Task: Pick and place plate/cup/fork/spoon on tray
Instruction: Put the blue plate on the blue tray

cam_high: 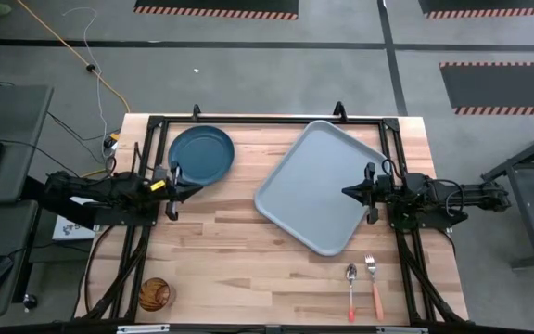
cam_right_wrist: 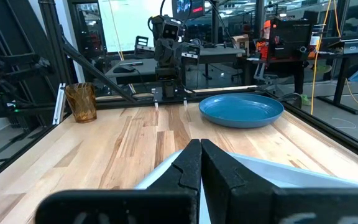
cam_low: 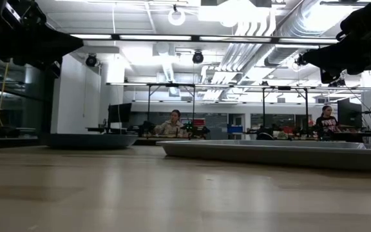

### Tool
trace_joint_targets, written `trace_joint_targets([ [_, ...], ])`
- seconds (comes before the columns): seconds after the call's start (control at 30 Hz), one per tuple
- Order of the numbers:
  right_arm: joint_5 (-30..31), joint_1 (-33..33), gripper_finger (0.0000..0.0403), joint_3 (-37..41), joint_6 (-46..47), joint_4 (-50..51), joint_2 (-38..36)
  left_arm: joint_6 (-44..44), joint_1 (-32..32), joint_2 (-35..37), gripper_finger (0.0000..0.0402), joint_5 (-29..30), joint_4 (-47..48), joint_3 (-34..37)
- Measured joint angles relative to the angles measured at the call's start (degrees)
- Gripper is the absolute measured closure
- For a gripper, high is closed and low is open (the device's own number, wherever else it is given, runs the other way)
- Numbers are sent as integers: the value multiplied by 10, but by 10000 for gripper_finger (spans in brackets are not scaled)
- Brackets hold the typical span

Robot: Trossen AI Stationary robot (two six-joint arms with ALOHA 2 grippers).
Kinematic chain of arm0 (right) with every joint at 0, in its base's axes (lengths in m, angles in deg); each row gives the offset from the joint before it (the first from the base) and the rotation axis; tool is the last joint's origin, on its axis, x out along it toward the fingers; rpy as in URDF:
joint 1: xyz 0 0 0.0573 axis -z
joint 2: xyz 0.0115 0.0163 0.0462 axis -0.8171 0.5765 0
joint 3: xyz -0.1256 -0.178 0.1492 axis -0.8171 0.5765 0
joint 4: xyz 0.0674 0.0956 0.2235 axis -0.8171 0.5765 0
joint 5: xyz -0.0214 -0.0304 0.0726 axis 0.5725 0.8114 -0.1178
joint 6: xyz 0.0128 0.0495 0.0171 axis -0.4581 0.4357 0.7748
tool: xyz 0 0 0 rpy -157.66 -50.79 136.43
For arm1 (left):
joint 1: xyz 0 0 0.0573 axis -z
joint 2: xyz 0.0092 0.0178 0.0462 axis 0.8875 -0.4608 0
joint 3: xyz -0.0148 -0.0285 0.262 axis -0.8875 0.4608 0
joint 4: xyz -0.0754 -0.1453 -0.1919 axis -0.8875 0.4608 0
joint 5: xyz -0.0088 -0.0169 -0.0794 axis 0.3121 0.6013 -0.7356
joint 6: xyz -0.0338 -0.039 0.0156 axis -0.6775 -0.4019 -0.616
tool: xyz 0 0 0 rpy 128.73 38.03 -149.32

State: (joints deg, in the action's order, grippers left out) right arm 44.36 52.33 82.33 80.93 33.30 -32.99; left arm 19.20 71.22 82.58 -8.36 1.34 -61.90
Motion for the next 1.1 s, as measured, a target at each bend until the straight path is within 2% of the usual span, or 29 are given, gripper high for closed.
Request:
trace_joint_targets([
  [0.17,0,0,402,0,0,0,0,36,-2,-41,397,45,-160,-5],
  [0.23,0,0,402,0,0,0,0,51,-8,-88,383,51,-162,-34],
  [0.3,0,0,402,0,0,0,0,52,-17,-155,360,73,-113,-85],
  [0.4,0,0,402,0,0,0,0,27,-39,-273,314,114,36,-182],
  [0.53,0,0,402,0,0,0,0,-102,-81,-416,249,124,263,-306],
  [0.63,0,0,402,0,0,0,0,-190,-108,-508,211,96,382,-353],
  [0.8,0,0,402,0,0,0,0,-206,-140,-616,177,6,383,-359],
  [1.1,0,0,402,0,0,0,0,-176,-207,-717,174,-14,371,-359],
])
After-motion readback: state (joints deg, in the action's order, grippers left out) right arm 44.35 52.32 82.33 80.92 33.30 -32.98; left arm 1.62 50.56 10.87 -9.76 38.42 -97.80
